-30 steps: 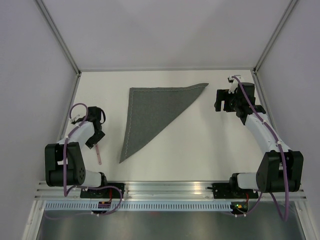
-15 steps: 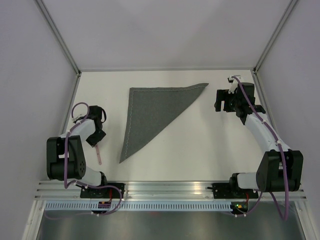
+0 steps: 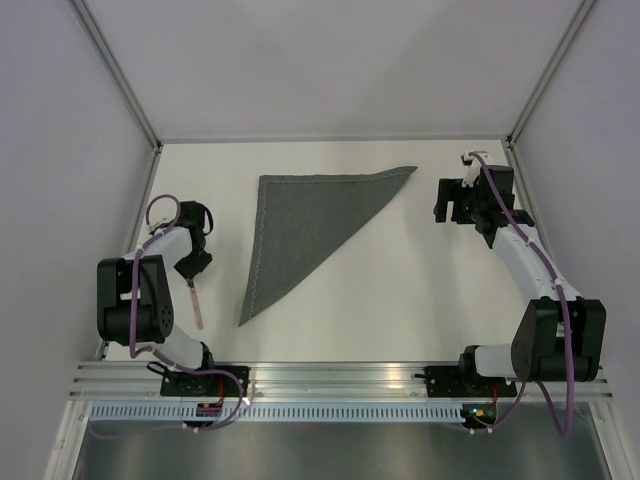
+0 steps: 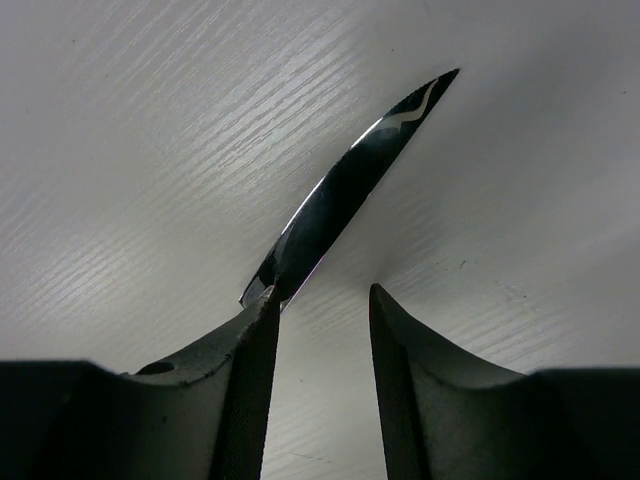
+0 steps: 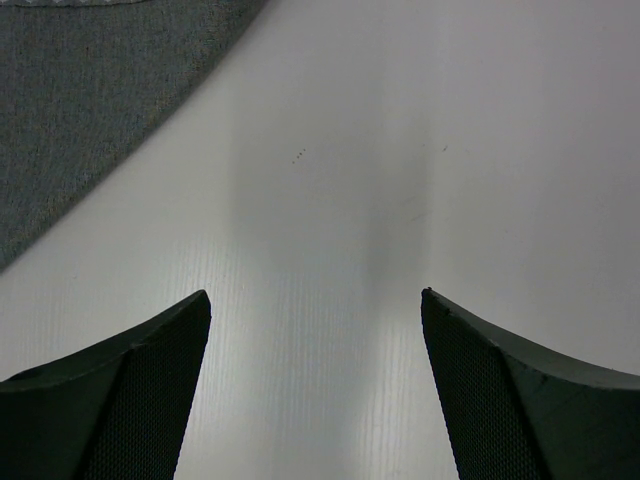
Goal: Fold the napkin, place the utensils inside, and roll it up
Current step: Grab a utensil with the left arm
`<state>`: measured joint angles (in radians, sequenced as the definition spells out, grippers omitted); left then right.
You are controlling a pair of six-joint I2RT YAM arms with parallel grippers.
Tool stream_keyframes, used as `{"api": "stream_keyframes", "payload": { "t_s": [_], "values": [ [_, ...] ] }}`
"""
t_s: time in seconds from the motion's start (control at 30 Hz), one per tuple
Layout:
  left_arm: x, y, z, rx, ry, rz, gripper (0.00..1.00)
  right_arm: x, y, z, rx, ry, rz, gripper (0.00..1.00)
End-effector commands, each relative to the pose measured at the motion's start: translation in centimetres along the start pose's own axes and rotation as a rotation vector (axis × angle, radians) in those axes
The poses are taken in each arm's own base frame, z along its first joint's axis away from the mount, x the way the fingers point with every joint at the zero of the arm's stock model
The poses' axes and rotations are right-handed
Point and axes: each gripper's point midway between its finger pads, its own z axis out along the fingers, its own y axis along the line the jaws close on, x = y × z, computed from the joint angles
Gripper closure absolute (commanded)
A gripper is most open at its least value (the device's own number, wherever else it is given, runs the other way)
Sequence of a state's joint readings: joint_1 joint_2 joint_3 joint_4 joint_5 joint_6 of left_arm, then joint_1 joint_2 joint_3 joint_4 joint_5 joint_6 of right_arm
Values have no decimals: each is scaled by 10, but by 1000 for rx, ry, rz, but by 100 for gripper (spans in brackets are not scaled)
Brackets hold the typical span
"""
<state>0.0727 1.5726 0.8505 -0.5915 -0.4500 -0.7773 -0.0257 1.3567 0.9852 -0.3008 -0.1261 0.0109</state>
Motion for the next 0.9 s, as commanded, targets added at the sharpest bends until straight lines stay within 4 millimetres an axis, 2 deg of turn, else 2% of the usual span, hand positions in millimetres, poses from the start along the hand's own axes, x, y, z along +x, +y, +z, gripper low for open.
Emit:
{"api": "stream_keyframes", "payload": {
  "t_s": [0.0,0.2,0.43,0.57,0.7,0.77,0.87],
  "values": [
    [2,-11,5,35,37,49,55,-7,-3,-1,15,-15,-1,9],
    [-2,-12,4,38,29,45,55,-6,-5,0,21,-12,-1,9],
    [-19,-15,-18,97,-17,39,39,-5,-7,0,28,-9,2,9],
    [-22,0,-25,65,-31,39,37,-3,-10,2,35,-2,5,10],
    [-8,28,-18,14,-6,47,37,-3,-13,2,44,-1,11,10],
    [0,34,-16,28,25,40,37,-2,-14,2,45,0,13,10],
    [9,30,-19,82,66,21,37,-2,-15,3,46,3,13,10]
  ]
}}
